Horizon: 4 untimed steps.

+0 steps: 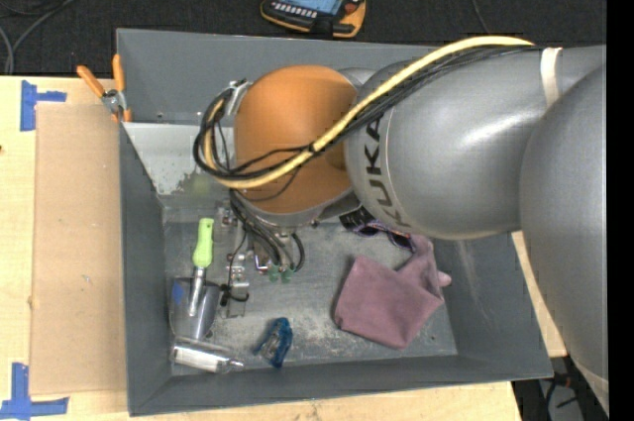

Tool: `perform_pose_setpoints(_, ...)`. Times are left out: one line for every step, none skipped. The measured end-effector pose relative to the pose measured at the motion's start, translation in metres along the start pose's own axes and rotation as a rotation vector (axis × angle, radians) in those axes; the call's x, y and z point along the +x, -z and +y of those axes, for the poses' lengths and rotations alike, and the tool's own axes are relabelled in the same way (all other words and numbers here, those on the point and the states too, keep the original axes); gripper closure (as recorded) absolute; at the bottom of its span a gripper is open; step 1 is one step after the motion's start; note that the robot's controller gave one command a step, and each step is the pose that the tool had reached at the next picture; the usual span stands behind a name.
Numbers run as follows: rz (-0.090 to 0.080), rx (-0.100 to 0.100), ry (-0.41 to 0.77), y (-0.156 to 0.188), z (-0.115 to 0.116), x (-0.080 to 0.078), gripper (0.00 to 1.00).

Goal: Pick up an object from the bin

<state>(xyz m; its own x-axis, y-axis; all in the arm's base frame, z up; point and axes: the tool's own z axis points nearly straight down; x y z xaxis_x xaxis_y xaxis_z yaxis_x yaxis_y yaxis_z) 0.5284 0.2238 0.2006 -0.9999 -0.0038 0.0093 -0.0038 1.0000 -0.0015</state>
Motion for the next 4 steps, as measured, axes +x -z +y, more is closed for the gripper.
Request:
perform_pose_setpoints(-0.008,-0.001,-0.007,0.005,-0.002,-0.002,0.00)
perform_pose_setpoints(-0.014,0.000,0.525,-0.106,-0.013,-0.071,0.00)
perform_pose_setpoints(-0.016,-0.003,0.350,-0.045,0.010,-0.074,0.00)
perform_pose_setpoints(-0.007,0.002,0.992,-0.091,-0.006,-0.075,0.00)
